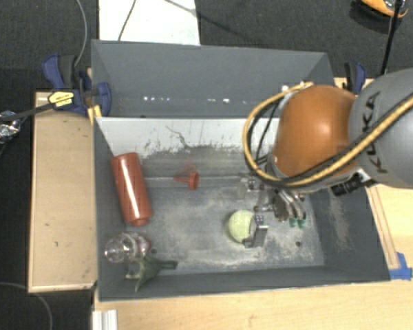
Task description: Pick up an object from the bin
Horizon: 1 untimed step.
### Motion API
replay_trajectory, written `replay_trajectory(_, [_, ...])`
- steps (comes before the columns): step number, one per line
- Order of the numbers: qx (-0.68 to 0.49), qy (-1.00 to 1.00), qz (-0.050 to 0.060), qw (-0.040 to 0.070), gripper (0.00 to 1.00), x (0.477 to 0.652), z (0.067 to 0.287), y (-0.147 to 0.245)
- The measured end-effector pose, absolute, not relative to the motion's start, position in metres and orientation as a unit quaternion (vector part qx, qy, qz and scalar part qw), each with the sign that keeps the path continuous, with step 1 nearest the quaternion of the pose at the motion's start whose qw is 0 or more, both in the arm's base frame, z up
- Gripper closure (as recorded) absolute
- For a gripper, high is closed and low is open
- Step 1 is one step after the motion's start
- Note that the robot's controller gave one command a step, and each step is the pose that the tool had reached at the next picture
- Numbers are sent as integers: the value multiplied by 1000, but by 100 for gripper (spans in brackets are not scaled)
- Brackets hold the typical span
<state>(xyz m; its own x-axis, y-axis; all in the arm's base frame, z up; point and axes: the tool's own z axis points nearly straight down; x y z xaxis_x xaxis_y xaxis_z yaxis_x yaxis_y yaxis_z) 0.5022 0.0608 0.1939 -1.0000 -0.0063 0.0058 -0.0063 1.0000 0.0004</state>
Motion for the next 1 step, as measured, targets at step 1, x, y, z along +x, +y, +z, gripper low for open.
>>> replay_trajectory(1, [2, -1000, 0, -1, 0, 504, 198, 60])
